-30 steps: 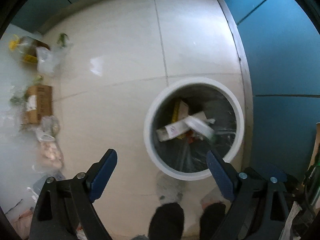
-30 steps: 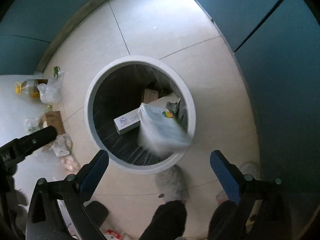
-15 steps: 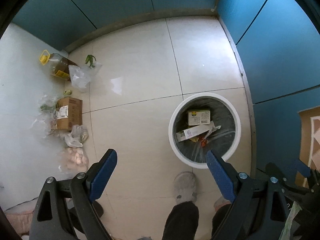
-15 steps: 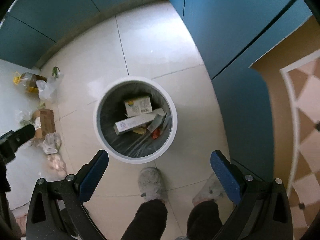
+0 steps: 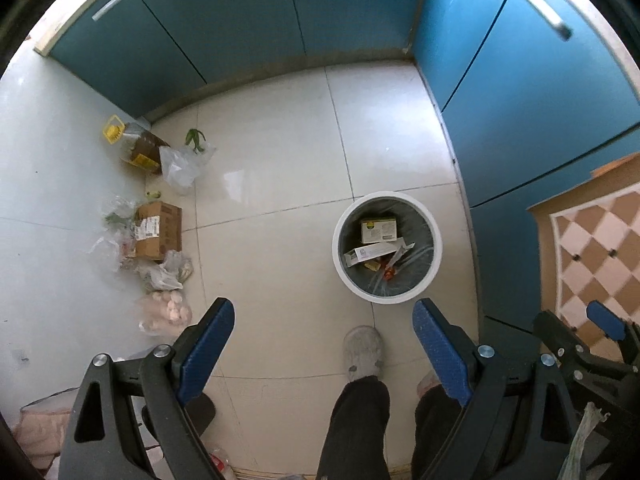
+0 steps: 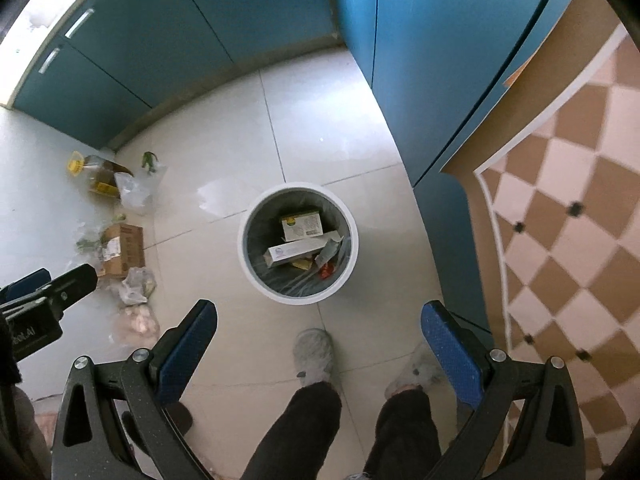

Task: Collect trash
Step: 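Move both tools back up to the counter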

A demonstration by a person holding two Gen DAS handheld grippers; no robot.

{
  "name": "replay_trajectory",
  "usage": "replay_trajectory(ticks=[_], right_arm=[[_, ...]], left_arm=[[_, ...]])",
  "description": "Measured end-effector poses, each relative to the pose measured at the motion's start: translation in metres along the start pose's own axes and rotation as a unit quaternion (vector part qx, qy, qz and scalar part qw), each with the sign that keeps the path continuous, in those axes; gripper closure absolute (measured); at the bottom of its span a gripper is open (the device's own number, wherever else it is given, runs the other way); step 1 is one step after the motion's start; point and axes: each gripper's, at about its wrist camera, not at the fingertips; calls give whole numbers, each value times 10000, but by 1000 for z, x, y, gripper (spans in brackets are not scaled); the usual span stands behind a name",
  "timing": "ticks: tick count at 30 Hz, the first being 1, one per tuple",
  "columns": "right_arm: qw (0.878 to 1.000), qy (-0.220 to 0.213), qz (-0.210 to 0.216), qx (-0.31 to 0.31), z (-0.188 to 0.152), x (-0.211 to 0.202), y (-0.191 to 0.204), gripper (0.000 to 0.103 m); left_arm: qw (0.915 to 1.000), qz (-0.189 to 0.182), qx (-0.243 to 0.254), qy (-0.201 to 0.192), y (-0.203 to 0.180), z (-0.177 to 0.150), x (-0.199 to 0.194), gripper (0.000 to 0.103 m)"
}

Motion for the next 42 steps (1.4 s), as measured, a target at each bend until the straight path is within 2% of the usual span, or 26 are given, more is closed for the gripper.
replay_trajectory(ticks=[9, 17, 19, 22, 25, 28, 32, 35, 37, 38, 39, 41, 42], right_arm=[[9995, -279, 131, -48, -9, -116, -24, 0], [9985, -426, 338, 58, -21, -193, -57, 0], [9975, -512, 464, 120, -24, -212, -69, 0], [9954, -623, 672, 283, -26, -235, -89, 0], [9907, -785, 908, 648, -28, -259, -126, 0], [9854, -955, 944, 1047, -33, -280, -171, 0], [9712, -1216, 717, 1919, -55, -301, -267, 0], [9555, -1213, 430, 2655, -84, -299, -342, 0], [9353, -1085, 159, 3363, -117, -290, -411, 0], [9277, -1025, 55, 3590, -129, -285, -433, 0], [9148, -913, -101, 3933, -148, -278, -464, 0], [8887, -674, -319, 4524, -187, -259, -520, 0], [8795, -569, -415, 4706, -201, -251, -538, 0]], left_arm=[[9993, -182, 252, -200, -32, -18, -95, 12], [9976, -276, 390, -493, -61, -28, -162, 12], [9971, -205, 445, -590, -73, -29, -176, 12], [9938, -172, 637, -892, -102, -26, -200, 12], [9875, -236, 997, -1200, -148, -19, -221, 12], [9773, -294, 1520, -1444, -213, -13, -235, 12], [9613, -529, 2270, -1467, -314, -17, -238, 12], [9495, -915, 2770, -1159, -393, -32, -219, 12], [9410, -1073, 3087, -878, -444, -46, -199, 12], [9359, -1134, 3255, -729, -467, -53, -188, 12], [9307, -1171, 3417, -579, -490, -60, -176, 12], [9163, -1222, 3808, -228, -537, -78, -146, 12], [9097, -1211, 3972, -80, -554, -88, -132, 13]])
Point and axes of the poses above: each gripper's, at about its wrist camera, not at the fingertips, and x roughly the way its jaws point, y to its left, z to its top, and after that the axes turned 14 degrees about -z, right-handed
